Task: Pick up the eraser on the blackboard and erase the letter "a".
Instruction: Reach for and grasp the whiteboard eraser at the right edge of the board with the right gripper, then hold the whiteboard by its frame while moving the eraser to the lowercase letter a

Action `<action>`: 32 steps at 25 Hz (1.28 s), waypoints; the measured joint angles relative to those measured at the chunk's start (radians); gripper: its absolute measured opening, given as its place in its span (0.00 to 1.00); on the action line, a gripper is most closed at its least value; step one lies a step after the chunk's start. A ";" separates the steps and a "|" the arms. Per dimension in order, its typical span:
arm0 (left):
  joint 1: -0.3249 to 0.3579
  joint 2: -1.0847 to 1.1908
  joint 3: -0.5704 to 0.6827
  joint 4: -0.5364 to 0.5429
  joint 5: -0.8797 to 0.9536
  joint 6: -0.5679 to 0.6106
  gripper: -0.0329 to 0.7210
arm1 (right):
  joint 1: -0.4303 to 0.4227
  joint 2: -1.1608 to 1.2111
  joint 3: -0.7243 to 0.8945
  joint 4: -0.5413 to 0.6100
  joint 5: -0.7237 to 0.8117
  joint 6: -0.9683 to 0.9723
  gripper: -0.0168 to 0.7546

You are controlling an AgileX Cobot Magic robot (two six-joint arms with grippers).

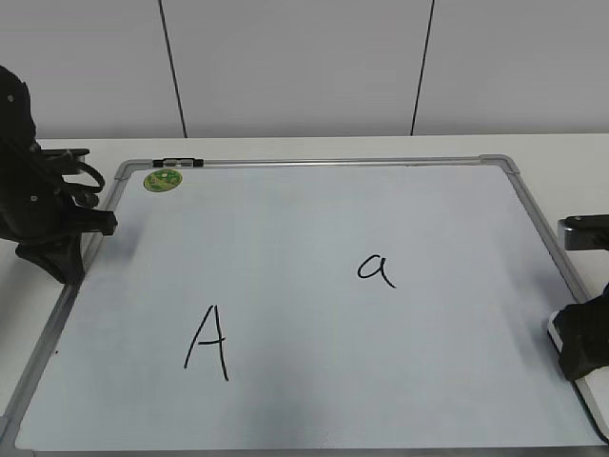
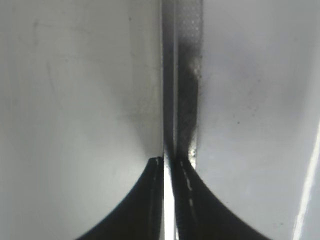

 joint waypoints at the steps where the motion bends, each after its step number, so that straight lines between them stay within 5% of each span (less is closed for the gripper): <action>1: 0.000 0.000 0.000 0.000 0.000 0.000 0.08 | 0.000 0.000 0.000 0.000 0.000 0.000 0.72; 15: 0.000 0.000 0.000 -0.005 0.000 0.000 0.08 | 0.000 0.000 -0.003 0.025 0.010 0.004 0.70; 32: 0.000 0.000 0.000 -0.015 0.002 0.000 0.08 | 0.015 0.132 -0.397 0.162 0.453 0.008 0.70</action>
